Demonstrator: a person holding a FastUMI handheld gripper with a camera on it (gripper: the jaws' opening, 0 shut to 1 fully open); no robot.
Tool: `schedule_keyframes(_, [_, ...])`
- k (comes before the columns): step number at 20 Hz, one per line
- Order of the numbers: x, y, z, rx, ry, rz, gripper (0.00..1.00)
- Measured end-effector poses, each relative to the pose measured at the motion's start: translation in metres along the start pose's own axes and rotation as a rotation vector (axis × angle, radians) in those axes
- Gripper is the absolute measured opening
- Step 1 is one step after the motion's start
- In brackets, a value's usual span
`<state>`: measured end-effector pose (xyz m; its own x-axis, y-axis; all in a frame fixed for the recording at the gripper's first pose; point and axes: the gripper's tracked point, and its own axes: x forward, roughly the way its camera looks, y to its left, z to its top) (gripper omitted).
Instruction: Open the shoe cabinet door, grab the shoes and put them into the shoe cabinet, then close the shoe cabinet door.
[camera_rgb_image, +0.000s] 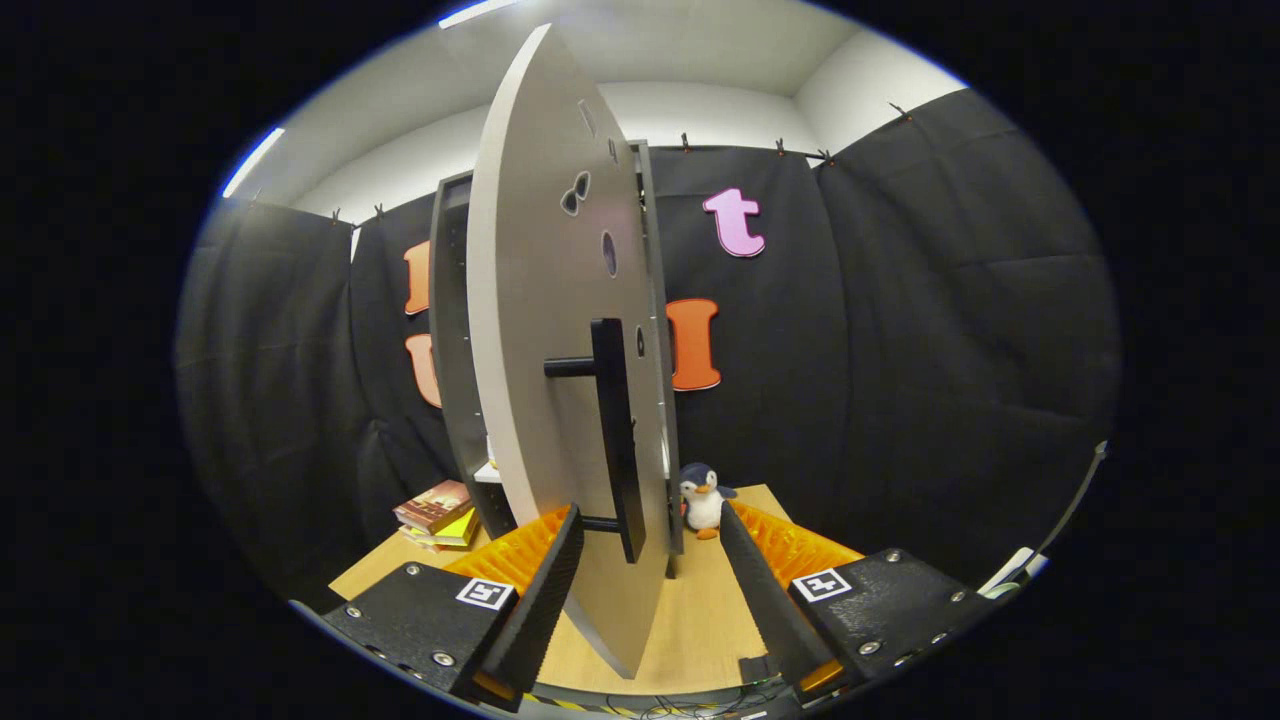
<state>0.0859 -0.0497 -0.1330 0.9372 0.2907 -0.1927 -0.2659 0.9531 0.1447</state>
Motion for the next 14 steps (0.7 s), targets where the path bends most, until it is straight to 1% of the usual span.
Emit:
schedule_keyframes(5, [0.008, 0.030, 0.001, -0.015, -0.008, 0.027, 0.86])
schedule_keyframes(14, [0.040, 0.101, -0.005, -0.008, -0.007, 0.104, 0.86])
